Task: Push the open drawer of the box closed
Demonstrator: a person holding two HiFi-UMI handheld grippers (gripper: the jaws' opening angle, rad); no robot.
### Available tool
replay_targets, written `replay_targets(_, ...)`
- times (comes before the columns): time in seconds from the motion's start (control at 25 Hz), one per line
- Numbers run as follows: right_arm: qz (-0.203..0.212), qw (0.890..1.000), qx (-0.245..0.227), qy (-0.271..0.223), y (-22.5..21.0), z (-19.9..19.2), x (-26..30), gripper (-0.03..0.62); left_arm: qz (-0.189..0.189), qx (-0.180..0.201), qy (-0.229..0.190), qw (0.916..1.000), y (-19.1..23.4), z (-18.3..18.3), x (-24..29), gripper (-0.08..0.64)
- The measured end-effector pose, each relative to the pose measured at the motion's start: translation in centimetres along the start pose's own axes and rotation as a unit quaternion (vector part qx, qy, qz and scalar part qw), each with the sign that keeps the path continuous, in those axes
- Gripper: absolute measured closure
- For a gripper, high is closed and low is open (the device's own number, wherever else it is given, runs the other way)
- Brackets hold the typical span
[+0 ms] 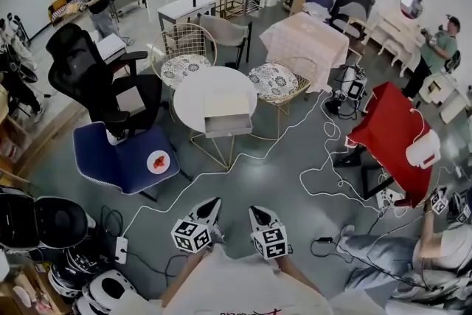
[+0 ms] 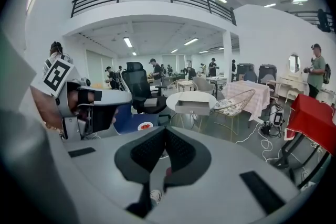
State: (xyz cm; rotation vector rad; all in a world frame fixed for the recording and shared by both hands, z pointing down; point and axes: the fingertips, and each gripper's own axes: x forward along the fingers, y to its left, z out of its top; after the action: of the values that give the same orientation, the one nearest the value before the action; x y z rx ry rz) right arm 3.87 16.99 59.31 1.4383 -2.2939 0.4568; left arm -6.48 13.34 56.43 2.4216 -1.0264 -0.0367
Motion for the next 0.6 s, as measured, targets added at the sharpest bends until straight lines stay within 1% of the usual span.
replay_targets(0.2, -0.018, 1.0, 0.001, 0.004, -1.2, 3.4, 5.0, 0.577, -0.016, 0.012, 0.009, 0.9998, 4.0, 3.5, 2.8, 0.548)
replay_targets(0.36, -0.029, 0.999, 0.006, 0.01, -2.0, 5.1, 8.7, 0.577, -0.021, 0.004, 0.016, 0.9997, 7.4, 4.8, 4.3, 0.548)
replay_targets(0.44, -0.029, 0.999, 0.008, 0.015, -1.8, 5.5, 10.1, 0.577, -0.023, 0.001, 0.021, 0.9995, 8.8, 5.1, 4.9, 0.548)
replay_targets(0.6, -0.013, 0.999, 0.002, 0.031, -0.5, 5.4, 12.2, 0.577, -0.025, -0.007, 0.032, 0.9991, 10.6, 5.3, 5.8, 0.548)
